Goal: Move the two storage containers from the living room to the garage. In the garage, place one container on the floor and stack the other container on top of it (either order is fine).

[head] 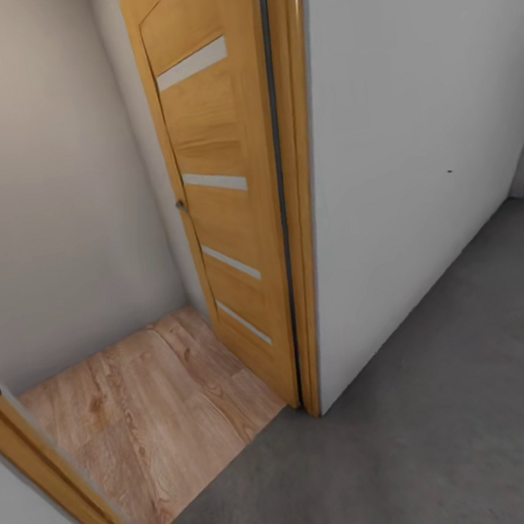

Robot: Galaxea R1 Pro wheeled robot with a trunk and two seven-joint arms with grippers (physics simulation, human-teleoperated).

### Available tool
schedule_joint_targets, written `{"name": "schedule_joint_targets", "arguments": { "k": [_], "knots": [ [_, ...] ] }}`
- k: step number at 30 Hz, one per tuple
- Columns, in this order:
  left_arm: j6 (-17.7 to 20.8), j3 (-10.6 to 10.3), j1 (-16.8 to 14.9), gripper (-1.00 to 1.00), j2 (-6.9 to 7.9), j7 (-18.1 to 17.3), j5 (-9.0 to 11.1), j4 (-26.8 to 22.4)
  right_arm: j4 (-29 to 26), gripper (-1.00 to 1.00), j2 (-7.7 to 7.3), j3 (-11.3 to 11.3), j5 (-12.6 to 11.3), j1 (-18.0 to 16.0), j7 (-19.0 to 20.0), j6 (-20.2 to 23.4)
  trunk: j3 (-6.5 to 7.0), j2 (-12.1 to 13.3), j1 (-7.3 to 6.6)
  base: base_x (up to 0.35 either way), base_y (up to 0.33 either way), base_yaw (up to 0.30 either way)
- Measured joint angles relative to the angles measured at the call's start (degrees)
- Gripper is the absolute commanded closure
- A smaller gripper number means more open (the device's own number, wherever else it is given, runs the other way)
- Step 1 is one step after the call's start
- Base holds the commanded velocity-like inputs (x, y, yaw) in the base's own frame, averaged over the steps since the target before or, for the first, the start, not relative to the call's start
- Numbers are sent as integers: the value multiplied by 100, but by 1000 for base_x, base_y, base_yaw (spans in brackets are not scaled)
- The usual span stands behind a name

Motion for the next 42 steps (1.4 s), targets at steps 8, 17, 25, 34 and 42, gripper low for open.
{"name": "schedule_joint_targets", "arguments": {
  "k": [8,17,25,34,42],
  "knots": [
    [0,0,1,-100,2,0,0,0,0,-100,3,3,18,0,0,1,0,0,0,226,0,-7],
    [0,0,-1,-100,2,0,0,0,0,-100,7,4,35,0,0,1,0,0,0,224,0,0],
    [0,0,-1,-100,2,0,0,0,0,-100,-3,4,37,0,-2,1,0,0,0,228,0,0],
    [0,0,1,-100,2,0,0,0,0,-100,-9,2,34,0,-5,1,0,0,0,235,0,0],
    [0,0,-1,-100,2,0,0,0,0,-100,-9,1,29,0,-1,1,0,0,0,236,0,0]
  ]
}}
